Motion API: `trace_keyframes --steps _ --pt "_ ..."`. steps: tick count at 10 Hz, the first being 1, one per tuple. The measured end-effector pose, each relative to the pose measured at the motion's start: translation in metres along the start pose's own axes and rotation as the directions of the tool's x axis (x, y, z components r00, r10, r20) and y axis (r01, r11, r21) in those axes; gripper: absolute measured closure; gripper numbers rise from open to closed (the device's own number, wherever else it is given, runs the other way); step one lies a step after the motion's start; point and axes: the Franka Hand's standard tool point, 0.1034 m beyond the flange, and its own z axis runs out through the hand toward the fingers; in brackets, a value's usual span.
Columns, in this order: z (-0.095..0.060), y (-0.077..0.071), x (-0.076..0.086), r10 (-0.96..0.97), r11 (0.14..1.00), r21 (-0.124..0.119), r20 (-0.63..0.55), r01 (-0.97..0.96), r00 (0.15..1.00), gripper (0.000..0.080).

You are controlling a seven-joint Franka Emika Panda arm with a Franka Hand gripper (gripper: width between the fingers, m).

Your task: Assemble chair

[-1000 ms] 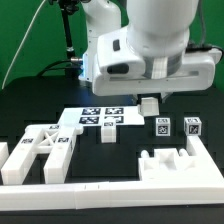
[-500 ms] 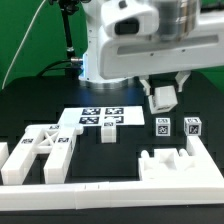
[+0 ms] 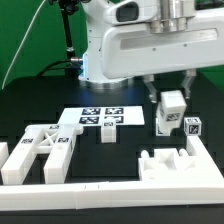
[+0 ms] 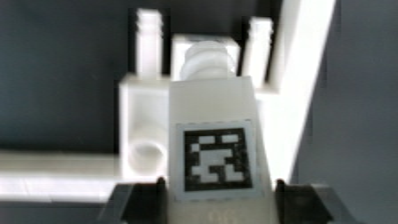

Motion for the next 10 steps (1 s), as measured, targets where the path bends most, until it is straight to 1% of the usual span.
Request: trace_keyframes --steps 1,2,3,4,5,6,7,8,9,10 --pt "0.001 -0.009 0.013 -0.012 1.000 0.005 -0.097 0.013 0.995 0.0515" --pt "-0.002 -0.014 0.019 -0.017 1.000 0.005 -0.201 0.018 0.979 0.0515" --pt "-0.001 -0.011 0.015 -0.005 1.000 0.005 -0.272 0.007 0.962 0.0515" --pt "0.002 -0.010 0.013 -0.007 1.000 0.002 -0.302 0.008 0.953 0.0515" --pt "0.000 -0.010 0.018 -0.010 1.000 -0.001 -0.355 0.010 0.935 0.0515" --pt "0.004 -0.009 0.016 -0.018 1.000 -0.005 -0.350 0.017 0.937 0.0515" --pt "0.011 -0.006 0.016 -0.042 0.999 -0.016 -0.355 0.039 0.934 0.0515" --pt "0.019 -0.012 0.021 -0.047 0.999 -0.012 -0.356 0.046 0.933 0.0515" --pt "0.022 -0.016 0.028 -0.052 0.999 -0.011 -0.362 0.051 0.931 0.0515" --pt "0.028 -0.015 0.028 -0.054 0.999 -0.013 -0.359 0.053 0.932 0.0515"
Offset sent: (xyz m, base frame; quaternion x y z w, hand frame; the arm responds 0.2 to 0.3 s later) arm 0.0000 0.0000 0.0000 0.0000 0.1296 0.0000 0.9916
